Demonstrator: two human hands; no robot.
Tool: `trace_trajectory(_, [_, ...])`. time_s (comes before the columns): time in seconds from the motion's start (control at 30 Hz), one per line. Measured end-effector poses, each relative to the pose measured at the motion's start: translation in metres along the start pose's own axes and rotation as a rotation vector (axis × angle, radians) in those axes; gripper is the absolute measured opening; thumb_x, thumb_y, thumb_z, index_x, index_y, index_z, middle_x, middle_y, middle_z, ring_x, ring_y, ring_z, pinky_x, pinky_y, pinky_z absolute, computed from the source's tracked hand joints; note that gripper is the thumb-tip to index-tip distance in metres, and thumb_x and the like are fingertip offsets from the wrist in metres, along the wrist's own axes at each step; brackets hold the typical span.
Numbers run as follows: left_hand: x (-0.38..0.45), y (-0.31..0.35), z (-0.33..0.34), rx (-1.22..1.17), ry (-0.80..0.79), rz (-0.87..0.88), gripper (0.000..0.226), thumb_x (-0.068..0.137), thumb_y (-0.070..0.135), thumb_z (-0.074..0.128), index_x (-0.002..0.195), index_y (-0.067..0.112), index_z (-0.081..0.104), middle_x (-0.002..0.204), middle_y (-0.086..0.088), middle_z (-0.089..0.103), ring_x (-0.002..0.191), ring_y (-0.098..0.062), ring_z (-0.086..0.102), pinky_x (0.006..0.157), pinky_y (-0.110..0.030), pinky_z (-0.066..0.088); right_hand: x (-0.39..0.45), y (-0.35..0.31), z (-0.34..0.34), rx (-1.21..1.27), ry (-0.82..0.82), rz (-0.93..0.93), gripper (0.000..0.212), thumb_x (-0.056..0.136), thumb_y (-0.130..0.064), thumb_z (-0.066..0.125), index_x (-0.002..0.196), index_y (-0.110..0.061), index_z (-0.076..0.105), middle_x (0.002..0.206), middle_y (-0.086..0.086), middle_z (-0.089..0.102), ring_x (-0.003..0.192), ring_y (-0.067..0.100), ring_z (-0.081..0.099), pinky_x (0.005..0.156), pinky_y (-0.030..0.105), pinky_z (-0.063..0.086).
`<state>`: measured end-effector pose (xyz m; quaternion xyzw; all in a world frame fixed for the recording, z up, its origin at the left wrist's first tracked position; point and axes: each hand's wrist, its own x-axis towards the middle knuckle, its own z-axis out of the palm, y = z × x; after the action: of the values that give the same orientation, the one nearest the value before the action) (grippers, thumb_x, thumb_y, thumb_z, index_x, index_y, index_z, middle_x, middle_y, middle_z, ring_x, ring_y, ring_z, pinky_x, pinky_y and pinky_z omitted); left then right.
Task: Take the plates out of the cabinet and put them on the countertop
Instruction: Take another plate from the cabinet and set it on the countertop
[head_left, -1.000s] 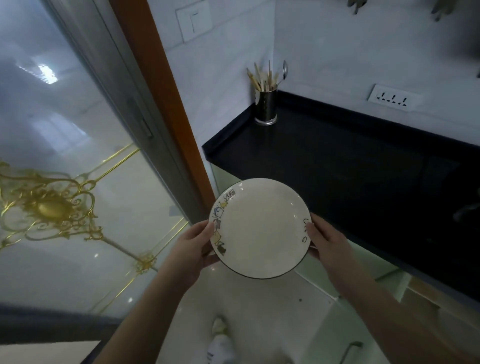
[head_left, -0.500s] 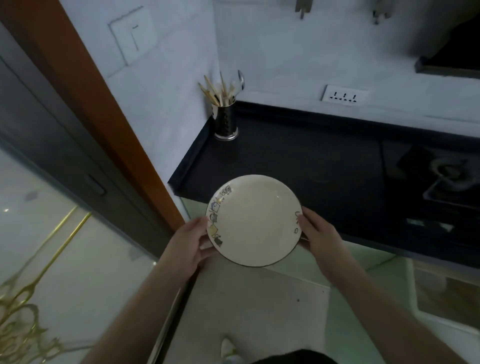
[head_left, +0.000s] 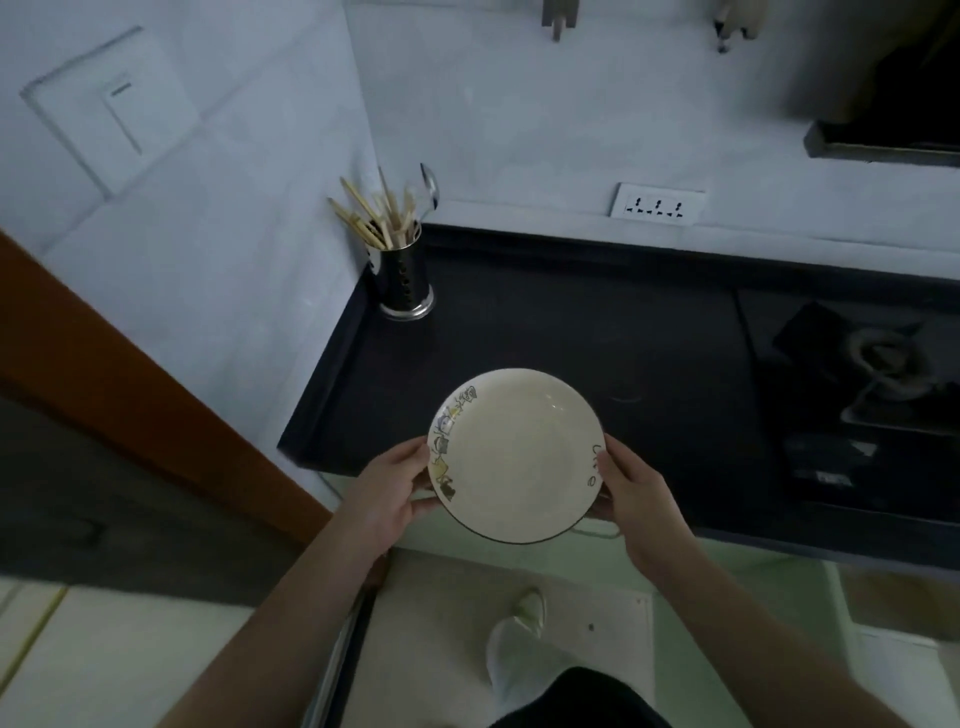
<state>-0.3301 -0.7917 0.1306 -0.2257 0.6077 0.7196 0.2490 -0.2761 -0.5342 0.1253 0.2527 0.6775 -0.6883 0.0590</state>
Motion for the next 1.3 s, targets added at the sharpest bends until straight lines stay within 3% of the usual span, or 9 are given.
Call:
trace_trajectory(0.17, [0.056, 0.027, 0.006, 0.015, 0.082, -0.038, 0.019, 0.099, 0.019, 0.056, 0.113, 0.014, 0.068, 0.103, -0.008, 0.077, 0.095, -0.024, 0.073, 0.068, -0.039, 0.061, 0.068, -0.016, 0.017, -0.023, -0.042, 0.087, 0.029, 0.101, -0.022, 0.049, 0.104, -0.046, 0.064, 0.106, -0.014, 0.071, 0.104, 0.011, 0.064, 0.090, 0.036, 0.054])
trace_trajectory(0.33, [0.106, 0.052, 0.001, 0.066, 0.158, -0.085, 0.022, 0.098, 0.021, 0.056, 0.116, 0.014, 0.067, 0.107, -0.007, 0.076, 0.101, -0.023, 0.071, 0.088, -0.046, 0.058, 0.131, -0.028, 0.034, -0.132, -0.042, 0.120, 0.030, 0.098, -0.024, 0.052, 0.126, -0.031, 0.061, 0.106, -0.013, 0.071, 0.101, 0.011, 0.064, 0.093, 0.039, 0.053])
trace_trajectory(0.47, [0.134, 0.064, 0.002, 0.044, 0.174, -0.141, 0.027, 0.098, 0.022, 0.054, 0.122, 0.014, 0.065, 0.113, -0.007, 0.073, 0.102, -0.021, 0.070, 0.081, -0.040, 0.060, 0.167, -0.036, 0.050, -0.202, -0.038, 0.158, 0.032, 0.098, -0.026, 0.052, 0.130, -0.031, 0.058, 0.110, -0.010, 0.068, 0.103, 0.013, 0.063, 0.095, 0.045, 0.052])
trace_trajectory(0.6, [0.163, 0.072, -0.004, -0.002, 0.200, -0.137, 0.050, 0.096, 0.018, 0.059, 0.144, 0.020, 0.043, 0.136, -0.007, 0.055, 0.117, -0.026, 0.060, 0.093, -0.051, 0.055, 0.193, -0.037, 0.062, -0.226, -0.018, 0.174, 0.034, 0.097, -0.025, 0.053, 0.131, -0.029, 0.057, 0.111, -0.009, 0.067, 0.104, 0.014, 0.062, 0.095, 0.045, 0.052])
trace_trajectory(0.77, [0.193, 0.084, -0.008, 0.107, 0.119, -0.154, 0.043, 0.095, 0.018, 0.059, 0.138, 0.017, 0.050, 0.123, -0.008, 0.064, 0.107, -0.021, 0.065, 0.074, -0.035, 0.060, 0.211, -0.035, 0.078, -0.207, 0.072, 0.203, 0.032, 0.097, -0.021, 0.054, 0.128, -0.029, 0.058, 0.100, -0.016, 0.065, 0.093, 0.007, 0.061, 0.077, 0.032, 0.053])
trace_trajectory(0.83, [0.203, 0.087, -0.008, 0.174, 0.083, -0.137, 0.041, 0.096, 0.015, 0.058, 0.136, 0.017, 0.051, 0.124, -0.009, 0.062, 0.110, -0.022, 0.063, 0.081, -0.039, 0.059, 0.216, -0.033, 0.081, -0.197, 0.107, 0.220, 0.032, 0.097, -0.019, 0.054, 0.128, -0.029, 0.058, 0.096, -0.018, 0.064, 0.089, 0.004, 0.060, 0.067, 0.026, 0.049])
trace_trajectory(0.93, [0.215, 0.089, -0.008, 0.172, 0.030, -0.147, 0.034, 0.096, 0.013, 0.058, 0.130, 0.017, 0.055, 0.125, -0.011, 0.064, 0.114, -0.026, 0.063, 0.094, -0.045, 0.055, 0.223, -0.028, 0.081, -0.183, 0.145, 0.267, 0.033, 0.096, -0.019, 0.055, 0.128, -0.027, 0.058, 0.101, -0.014, 0.064, 0.092, 0.009, 0.060, 0.075, 0.032, 0.051])
trace_trajectory(1.03, [0.224, 0.089, -0.007, 0.282, 0.007, -0.143, 0.031, 0.092, 0.012, 0.061, 0.122, 0.021, 0.059, 0.122, -0.006, 0.066, 0.110, -0.021, 0.065, 0.095, -0.045, 0.055, 0.230, -0.026, 0.082, -0.161, 0.170, 0.298, 0.036, 0.095, -0.019, 0.057, 0.131, -0.026, 0.058, 0.112, -0.007, 0.065, 0.099, 0.015, 0.061, 0.083, 0.037, 0.052])
trace_trajectory(1.3, [0.239, 0.091, -0.006, 0.252, 0.060, -0.180, 0.047, 0.090, 0.003, 0.061, 0.134, 0.018, 0.051, 0.116, 0.000, 0.066, 0.105, -0.018, 0.066, 0.086, -0.039, 0.057, 0.236, -0.018, 0.084, -0.113, 0.194, 0.341, 0.039, 0.095, -0.018, 0.058, 0.133, -0.024, 0.055, 0.122, 0.000, 0.064, 0.102, 0.018, 0.061, 0.084, 0.038, 0.053])
